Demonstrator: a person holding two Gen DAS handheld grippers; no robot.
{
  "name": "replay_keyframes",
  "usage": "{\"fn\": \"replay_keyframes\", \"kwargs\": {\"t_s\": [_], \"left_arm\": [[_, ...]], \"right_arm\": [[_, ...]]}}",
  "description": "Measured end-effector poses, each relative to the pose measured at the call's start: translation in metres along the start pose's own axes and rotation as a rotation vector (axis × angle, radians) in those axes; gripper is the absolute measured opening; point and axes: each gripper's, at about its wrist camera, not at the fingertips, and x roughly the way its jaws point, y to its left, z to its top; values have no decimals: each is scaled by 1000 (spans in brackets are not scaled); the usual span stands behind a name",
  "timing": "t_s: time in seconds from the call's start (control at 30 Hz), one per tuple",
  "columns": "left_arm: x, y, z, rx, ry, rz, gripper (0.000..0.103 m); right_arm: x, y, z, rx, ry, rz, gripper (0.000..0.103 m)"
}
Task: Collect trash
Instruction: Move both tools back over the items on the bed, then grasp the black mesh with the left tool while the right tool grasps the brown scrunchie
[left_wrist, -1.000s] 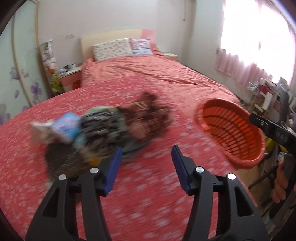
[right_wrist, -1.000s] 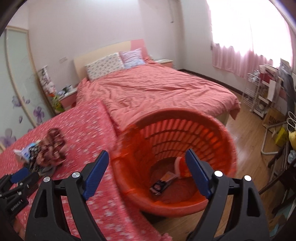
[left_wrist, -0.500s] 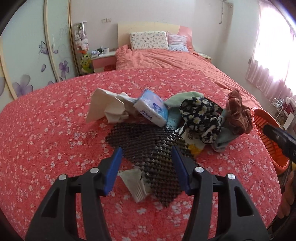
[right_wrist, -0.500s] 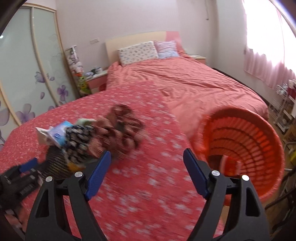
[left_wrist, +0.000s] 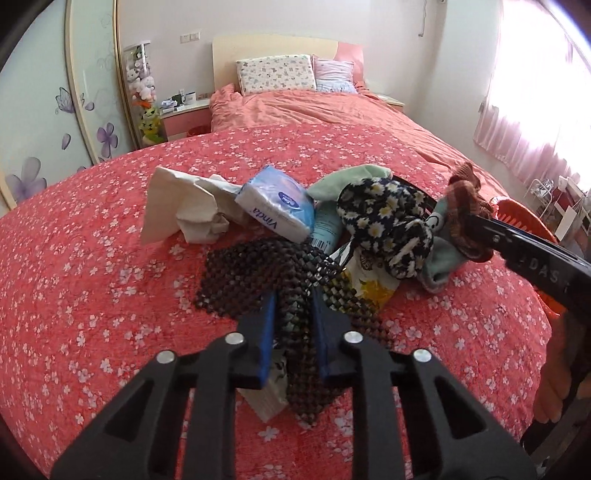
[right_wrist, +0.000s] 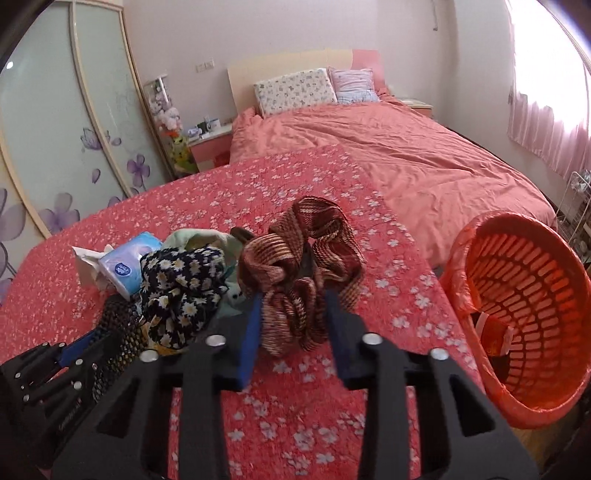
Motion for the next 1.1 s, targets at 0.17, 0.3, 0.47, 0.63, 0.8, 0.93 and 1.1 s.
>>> {"fn": "replay_keyframes", "kwargs": {"t_s": [0.17,0.3,0.47,0.63,0.8,0.93,1.1], "left_arm": [[-18,8,-6,-21,-29,-8,14],[-33,19,-10,-43,-48,-7,12],[-48,40,-12,-78,-59,-8,12],[-59,63,-21,-113,-64,25,11],[-63,88,-35,-131,-52,90,12],[-55,107,-42,-172,-18,127,18],[-49,114,-44,-188,-3,126,31]], "right_arm": [[-17,-7,-1,11,-28,-3,4],[-24,-7,-8,7,-28,-2,2],[-28,-7,-15,-3,-19,13,2],[-26,-7,-26,-19,26,29,2],[-24,-9,-36,-34,48,23,5],[-24,-10,-35,-26,34,-8,44],[-21,-5,-30,-35,21,-28,67]]}}
